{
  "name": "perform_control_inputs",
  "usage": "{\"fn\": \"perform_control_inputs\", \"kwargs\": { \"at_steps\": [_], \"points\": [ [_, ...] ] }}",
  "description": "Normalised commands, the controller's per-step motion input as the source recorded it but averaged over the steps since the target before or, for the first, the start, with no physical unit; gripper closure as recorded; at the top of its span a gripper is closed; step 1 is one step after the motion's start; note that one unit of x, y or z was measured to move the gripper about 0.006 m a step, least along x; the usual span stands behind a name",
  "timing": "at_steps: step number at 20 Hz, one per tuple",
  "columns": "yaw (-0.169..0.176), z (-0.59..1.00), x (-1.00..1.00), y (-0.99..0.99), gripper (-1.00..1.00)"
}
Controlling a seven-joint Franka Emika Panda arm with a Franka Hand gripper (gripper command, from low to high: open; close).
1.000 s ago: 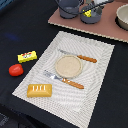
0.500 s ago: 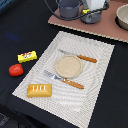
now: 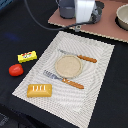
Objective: Interact with the objects in diverse but meaningful ways.
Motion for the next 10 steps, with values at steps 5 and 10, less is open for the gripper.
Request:
{"fn": "perform_control_inputs", "kwargs": {
  "at_steps": [5, 10],
  "points": [
    [-0.006, -0.28, -0.8, -0.63, -1.0],
    [-0.007, -0.26, -0.81, -0.55, -1.0]
  ]
}}
